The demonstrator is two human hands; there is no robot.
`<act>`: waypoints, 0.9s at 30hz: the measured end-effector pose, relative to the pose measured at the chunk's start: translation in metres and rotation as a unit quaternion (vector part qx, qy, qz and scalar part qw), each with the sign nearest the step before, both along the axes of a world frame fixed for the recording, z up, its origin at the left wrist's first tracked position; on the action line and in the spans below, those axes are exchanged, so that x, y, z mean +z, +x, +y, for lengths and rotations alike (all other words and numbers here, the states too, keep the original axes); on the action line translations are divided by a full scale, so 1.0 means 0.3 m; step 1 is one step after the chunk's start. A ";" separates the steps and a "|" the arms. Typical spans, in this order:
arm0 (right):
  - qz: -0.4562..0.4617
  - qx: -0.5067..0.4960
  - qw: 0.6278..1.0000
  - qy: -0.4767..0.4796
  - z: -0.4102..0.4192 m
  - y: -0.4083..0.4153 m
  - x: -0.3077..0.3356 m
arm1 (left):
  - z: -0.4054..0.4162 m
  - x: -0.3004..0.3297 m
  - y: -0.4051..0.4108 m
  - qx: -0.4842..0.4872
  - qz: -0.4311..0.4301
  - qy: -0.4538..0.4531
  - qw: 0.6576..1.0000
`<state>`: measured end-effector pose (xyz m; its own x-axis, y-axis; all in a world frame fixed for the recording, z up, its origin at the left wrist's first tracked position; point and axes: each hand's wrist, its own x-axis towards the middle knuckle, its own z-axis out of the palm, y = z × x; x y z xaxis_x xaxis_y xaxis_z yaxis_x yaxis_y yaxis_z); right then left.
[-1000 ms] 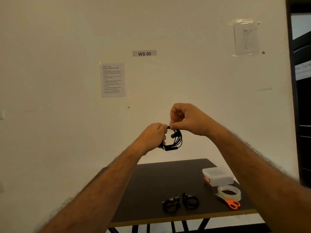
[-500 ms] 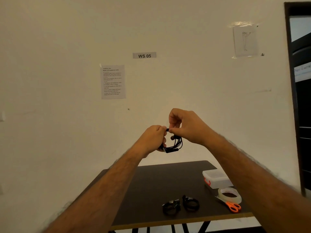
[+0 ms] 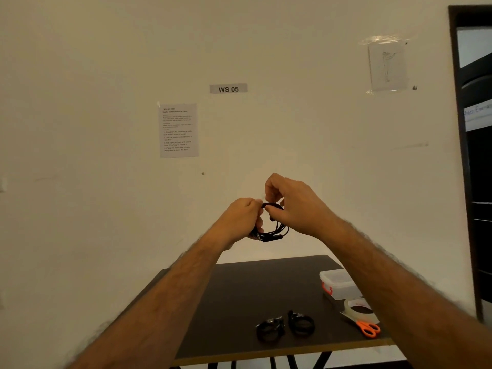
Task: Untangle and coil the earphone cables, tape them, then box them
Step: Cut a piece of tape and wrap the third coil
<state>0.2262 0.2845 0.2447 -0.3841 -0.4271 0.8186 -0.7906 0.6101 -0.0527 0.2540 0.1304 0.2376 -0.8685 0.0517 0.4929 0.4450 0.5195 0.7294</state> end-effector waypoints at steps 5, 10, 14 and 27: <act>-0.036 0.012 0.999 -0.002 0.002 -0.008 0.000 | 0.002 -0.001 0.004 -0.009 -0.012 0.006 1.000; -0.018 0.014 1.000 0.002 0.000 -0.002 -0.006 | -0.001 -0.001 0.009 -0.028 -0.059 0.037 0.997; -0.023 0.018 0.999 -0.012 -0.001 -0.007 -0.022 | 0.002 -0.005 0.010 -0.026 -0.070 0.065 0.995; -0.110 0.048 0.990 -0.068 -0.005 -0.033 -0.041 | -0.004 -0.029 -0.014 0.007 -0.008 0.120 0.993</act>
<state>0.2161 0.2831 0.2325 -0.5227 -0.3625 0.7716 -0.8052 0.5073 -0.3071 0.2496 0.1291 0.2291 -0.8757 -0.0787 0.4765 0.4266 0.3363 0.8396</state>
